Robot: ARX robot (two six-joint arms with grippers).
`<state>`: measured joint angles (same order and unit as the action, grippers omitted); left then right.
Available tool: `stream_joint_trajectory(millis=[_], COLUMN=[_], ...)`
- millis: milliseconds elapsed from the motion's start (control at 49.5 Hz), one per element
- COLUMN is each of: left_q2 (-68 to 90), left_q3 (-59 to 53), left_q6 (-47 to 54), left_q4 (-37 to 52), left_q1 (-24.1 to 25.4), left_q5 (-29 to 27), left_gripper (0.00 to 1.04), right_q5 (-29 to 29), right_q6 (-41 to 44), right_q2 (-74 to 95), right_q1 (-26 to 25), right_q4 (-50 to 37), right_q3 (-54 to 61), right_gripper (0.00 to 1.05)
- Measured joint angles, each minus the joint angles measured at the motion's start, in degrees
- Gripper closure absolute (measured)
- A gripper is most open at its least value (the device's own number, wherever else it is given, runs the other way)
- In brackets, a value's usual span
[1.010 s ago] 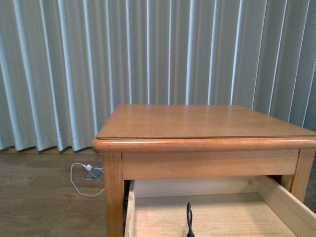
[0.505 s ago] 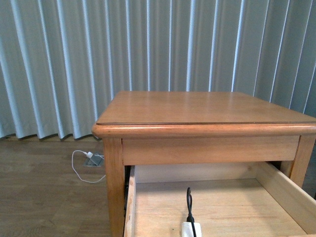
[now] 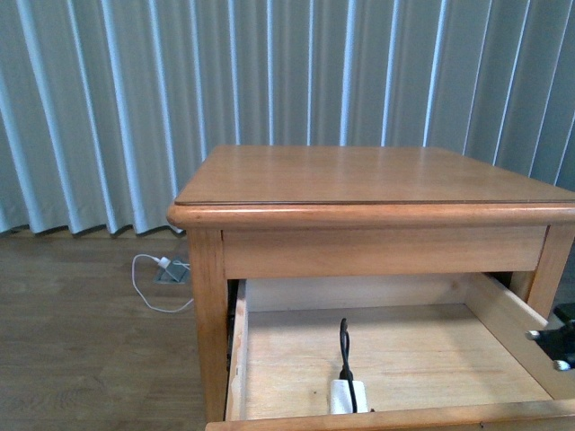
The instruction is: Put charger into drawer
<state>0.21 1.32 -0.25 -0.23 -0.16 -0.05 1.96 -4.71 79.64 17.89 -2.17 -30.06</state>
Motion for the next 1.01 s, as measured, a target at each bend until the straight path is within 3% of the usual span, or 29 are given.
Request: stream_joint_trajectory(millis=[202,667,1010], left_q2=[0.0,0.0,0.0], left_q3=[0.0,0.0,0.0], left_q6=[0.0,0.0,0.0], left_q4=[0.0,0.0,0.0], left_q1=[0.0,0.0,0.0], left_q5=[0.0,0.0,0.0], left_gripper=[0.06,0.06,0.06], right_q5=[4.2,7.0,10.7], right_q6=[-0.5,-0.7,-0.6], right_q2=[9.6,29.2,38.7], right_q1=[0.9,-0.7,-1.2], right_q4=[-7.1,-25.3,-30.7], right_q3=[-4.6,-18.6,-27.4], right_gripper=[0.09,0.09,0.09])
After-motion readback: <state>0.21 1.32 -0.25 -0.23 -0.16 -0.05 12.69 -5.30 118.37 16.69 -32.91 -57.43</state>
